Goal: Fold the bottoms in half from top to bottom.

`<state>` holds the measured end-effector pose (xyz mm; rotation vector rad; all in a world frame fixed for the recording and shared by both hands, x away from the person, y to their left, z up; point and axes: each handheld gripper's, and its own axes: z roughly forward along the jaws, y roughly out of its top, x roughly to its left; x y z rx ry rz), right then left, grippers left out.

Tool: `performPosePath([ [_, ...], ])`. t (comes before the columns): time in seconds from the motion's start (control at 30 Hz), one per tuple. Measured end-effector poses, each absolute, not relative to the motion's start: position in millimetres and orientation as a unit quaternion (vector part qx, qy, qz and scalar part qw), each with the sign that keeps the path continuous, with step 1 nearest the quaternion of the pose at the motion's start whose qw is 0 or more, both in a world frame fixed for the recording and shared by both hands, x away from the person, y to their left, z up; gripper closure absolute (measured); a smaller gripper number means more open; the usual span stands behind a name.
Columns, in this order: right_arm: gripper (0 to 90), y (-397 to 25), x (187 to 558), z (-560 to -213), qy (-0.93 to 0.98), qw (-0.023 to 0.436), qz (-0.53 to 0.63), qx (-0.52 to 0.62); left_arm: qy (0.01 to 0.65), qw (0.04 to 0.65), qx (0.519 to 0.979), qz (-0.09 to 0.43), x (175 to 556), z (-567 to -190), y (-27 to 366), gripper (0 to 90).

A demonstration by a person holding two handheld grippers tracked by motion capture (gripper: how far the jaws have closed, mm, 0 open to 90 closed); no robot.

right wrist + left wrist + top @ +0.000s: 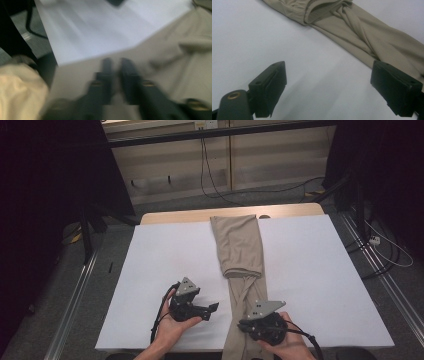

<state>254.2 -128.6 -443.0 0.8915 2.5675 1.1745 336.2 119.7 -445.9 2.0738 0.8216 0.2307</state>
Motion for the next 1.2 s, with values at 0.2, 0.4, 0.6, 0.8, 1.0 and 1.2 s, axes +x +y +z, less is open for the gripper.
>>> performPosePath([
  [0.2,51.3,-100,259,-454,0.88,0.115,0.369,0.276,0.324,0.438,0.833,0.094,334,-445,120,14.1],
  [0.4,87.7,-105,251,-453,0.872,0.131,0.363,0.3,0.324,0.438,0.834,0.091,335,-446,120,14.5],
  [0.6,88.5,-130,241,-448,0.854,0.119,0.374,0.34,0.324,0.436,0.835,0.092,336,-447,120,14.6],
  [0.8,86.8,-160,228,-451,0.842,0.113,0.362,0.384,0.324,0.433,0.836,0.09,336,-448,118,14.6],
  [1.0,78.8,-163,234,-435,0.827,0.128,0.4,0.373,0.322,0.428,0.84,0.089,337,-450,115,14.6],
  [1.2,69.6,-123,261,-437,0.857,0.114,0.369,0.34,0.318,0.434,0.838,0.091,335,-448,118,14.6],
])
